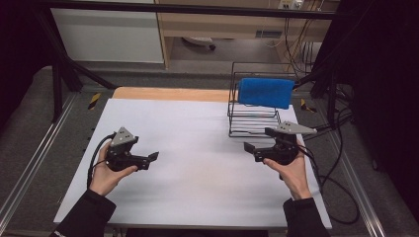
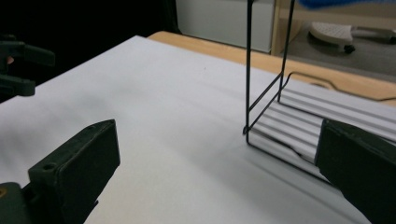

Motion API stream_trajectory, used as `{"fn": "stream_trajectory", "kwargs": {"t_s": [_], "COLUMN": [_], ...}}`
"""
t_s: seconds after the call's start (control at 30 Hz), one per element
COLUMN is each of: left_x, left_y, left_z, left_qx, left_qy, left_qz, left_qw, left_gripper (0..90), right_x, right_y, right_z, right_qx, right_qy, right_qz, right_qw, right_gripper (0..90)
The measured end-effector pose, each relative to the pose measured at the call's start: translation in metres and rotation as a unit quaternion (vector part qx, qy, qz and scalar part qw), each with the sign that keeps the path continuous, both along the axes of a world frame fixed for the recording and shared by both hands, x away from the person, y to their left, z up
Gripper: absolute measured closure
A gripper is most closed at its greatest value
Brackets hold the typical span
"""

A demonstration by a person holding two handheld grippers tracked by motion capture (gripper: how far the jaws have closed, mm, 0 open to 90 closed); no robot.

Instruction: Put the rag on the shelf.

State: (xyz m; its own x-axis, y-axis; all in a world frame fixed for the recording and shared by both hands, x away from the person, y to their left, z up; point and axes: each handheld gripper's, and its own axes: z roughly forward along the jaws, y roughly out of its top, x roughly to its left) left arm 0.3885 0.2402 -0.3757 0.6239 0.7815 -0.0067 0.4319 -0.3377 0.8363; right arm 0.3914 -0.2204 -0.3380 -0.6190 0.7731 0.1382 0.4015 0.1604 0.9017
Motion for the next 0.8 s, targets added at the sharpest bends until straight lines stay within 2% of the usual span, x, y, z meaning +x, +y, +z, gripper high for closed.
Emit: {"fn": "stream_trajectory", "kwargs": {"t_s": [0.1,0.17,0.23,0.3,0.4,0.5,0.57,0.7,0.8], "left_x": [-0.007,-0.011,-0.014,-0.017,-0.020,-0.022,-0.024,-0.028,-0.031], "left_y": [0.007,0.012,0.016,0.021,0.027,0.032,0.035,0.039,0.040], "left_z": [-0.011,-0.020,-0.027,-0.034,-0.042,-0.047,-0.050,-0.055,-0.060], "left_qx": [-0.002,0.004,0.009,0.001,-0.003,0.001,-0.003,-0.002,0.004], "left_qy": [0.003,0.004,0.005,0.009,0.020,0.023,0.023,0.023,0.029], "left_qz": [-0.001,-0.003,-0.002,-0.002,0.001,0.001,0.001,-0.003,-0.009], "left_qw": [1.0000,1.0000,0.9999,1.0000,0.9998,0.9997,0.9997,0.9997,0.9995], "left_gripper": [6.5,6.7,6.7,8.3,8.5,8.5,8.4,7.6,6.3], "right_x": [-0.003,-0.006,-0.009,-0.012,-0.016,-0.020,-0.022,-0.028,-0.032], "right_y": [-0.001,-0.002,-0.004,-0.006,-0.009,-0.016,-0.021,-0.030,-0.036], "right_z": [-0.016,-0.026,-0.036,-0.046,-0.061,-0.074,-0.082,-0.094,-0.100], "right_qx": [-0.004,-0.012,-0.010,-0.012,-0.021,-0.021,-0.024,-0.026,-0.032], "right_qy": [0.012,0.014,0.021,0.022,0.035,0.049,0.067,0.075,0.080], "right_qz": [0.012,0.018,0.024,0.027,0.032,0.032,0.028,0.035,0.030], "right_qw": [0.9999,0.9997,0.9995,0.9993,0.9986,0.9981,0.9971,0.9962,0.9958], "right_gripper": [0.6,0.6,0.6,0.6,0.7,0.7,0.7,0.7,0.7]}}
